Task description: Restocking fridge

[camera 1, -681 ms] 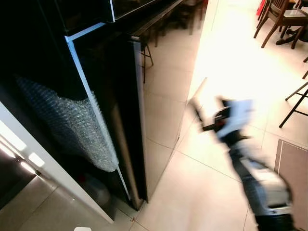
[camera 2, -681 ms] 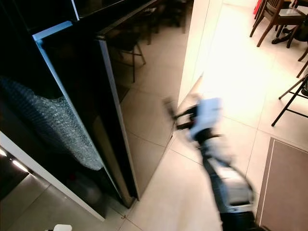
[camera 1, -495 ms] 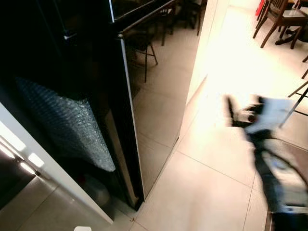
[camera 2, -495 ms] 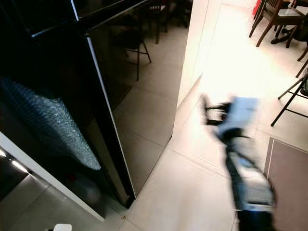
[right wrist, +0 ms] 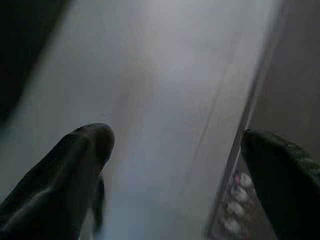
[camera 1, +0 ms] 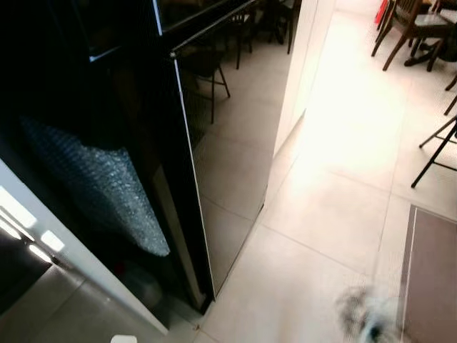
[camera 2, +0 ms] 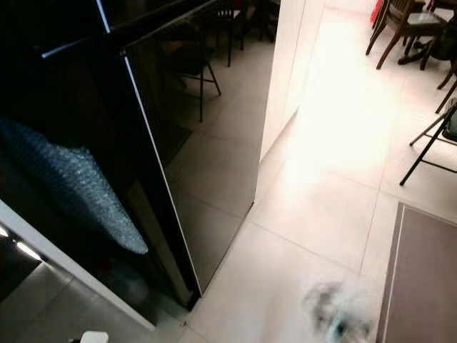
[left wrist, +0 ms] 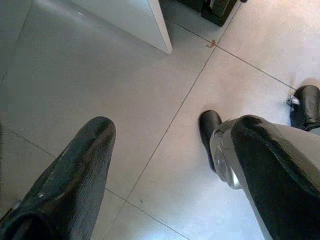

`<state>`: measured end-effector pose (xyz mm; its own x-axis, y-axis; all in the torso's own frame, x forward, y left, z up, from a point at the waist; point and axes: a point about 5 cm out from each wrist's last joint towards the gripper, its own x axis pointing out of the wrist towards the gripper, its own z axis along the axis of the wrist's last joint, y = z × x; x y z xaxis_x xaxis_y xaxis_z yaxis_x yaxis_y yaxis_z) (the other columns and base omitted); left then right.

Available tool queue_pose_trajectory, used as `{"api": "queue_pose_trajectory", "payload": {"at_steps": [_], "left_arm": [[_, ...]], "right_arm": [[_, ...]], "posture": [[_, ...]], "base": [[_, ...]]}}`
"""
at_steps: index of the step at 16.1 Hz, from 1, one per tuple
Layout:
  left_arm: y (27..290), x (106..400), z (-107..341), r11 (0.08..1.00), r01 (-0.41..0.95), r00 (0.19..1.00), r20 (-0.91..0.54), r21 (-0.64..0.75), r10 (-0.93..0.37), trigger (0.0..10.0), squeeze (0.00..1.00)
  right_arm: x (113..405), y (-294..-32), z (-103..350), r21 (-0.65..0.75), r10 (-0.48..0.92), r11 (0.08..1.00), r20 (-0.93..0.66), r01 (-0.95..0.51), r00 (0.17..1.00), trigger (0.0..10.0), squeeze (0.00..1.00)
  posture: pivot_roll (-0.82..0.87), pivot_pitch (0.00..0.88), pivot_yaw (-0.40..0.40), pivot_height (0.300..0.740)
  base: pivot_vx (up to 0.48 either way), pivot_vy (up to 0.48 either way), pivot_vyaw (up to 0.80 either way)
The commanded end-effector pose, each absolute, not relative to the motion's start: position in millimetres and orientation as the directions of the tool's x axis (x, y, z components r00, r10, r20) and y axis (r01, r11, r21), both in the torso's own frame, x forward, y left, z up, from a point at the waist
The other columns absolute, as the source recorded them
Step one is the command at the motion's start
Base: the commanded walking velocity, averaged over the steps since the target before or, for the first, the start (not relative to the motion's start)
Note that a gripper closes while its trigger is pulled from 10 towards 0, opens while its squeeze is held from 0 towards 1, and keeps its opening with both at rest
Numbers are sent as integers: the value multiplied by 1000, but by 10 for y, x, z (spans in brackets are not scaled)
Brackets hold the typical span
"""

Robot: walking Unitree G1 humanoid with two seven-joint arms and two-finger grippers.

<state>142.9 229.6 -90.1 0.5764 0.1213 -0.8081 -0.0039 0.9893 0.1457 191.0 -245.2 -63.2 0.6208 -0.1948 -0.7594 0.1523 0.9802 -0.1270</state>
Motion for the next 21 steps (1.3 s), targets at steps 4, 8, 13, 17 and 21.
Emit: {"api": "queue_pose_trajectory", "payload": {"at_steps": [4, 8, 13, 17, 21], "left_arm": [[2316, 1335, -935, 989, 5, 542, -831, 151, 124, 10000, 0], [2332, 1313, -937, 987, -25, 546, -825, 161, 148, 10000, 0], [2367, 1265, -946, 986, -37, 530, -833, 163, 158, 10000, 0], [2367, 1254, -949, 986, -31, 530, -834, 161, 153, 10000, 0], [2394, 1236, -949, 986, -23, 522, -839, 167, 154, 10000, 0]], "right_arm": [[1570, -2187, -892, -32, -127, 983, -833, 181, 539, 10000, 0], [1539, -1945, -951, 3, -68, 991, -849, 133, 524, 10000, 0], [1622, -1917, -915, -15, -48, 998, -824, 63, 564, 10000, 0], [1572, -1859, -943, -2, -39, 998, -830, 66, 557, 10000, 0], [1583, -1814, -945, 10, -9, 999, -834, 32, 552, 10000, 0]], "posture": [[-8, 79, -5, 740], [19, 80, -30, 740], [6, 63, -12, 740], [29, 45, -7, 740], [14, 35, 7, 740]], "base": [[0, 0, 0], [0, 0, 0], [0, 0, 417], [0, 0, 677], [0, 0, 647]]}}
